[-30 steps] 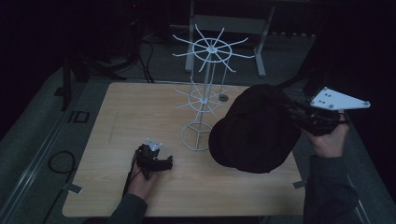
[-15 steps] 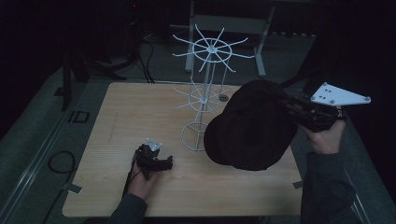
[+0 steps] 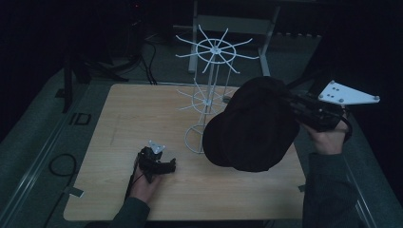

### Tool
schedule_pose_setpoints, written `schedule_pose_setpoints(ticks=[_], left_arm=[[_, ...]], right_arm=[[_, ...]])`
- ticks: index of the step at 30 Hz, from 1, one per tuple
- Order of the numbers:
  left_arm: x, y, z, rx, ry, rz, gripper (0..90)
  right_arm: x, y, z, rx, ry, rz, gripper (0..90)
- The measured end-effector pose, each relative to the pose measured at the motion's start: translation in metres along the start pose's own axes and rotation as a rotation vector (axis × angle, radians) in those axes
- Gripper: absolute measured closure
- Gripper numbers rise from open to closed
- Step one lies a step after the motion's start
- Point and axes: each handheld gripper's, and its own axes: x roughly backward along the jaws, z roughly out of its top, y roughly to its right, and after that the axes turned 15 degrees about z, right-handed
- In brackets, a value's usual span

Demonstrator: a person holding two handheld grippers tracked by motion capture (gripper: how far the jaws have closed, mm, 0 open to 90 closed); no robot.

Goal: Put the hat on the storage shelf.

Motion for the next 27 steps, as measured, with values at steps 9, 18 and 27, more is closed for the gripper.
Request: schedule_pose_setpoints(ticks=[9,18,27], left_arm=[[0.0,0.0,0.0,-0.001,0.0,-0.001,8.6],[0.0,0.0,0.0,0.0,0.0,0.0,8.6],[0.0,0.0,0.0,0.001,0.001,0.001,8.6]], right_arm=[[-0.003,0.004,0.0,-0.032,0.069,0.036,78.1],[0.002,0.005,0.005,-0.04,0.14,0.063,78.0],[-0.004,0.005,0.012,-0.036,0.172,0.086,78.0]])
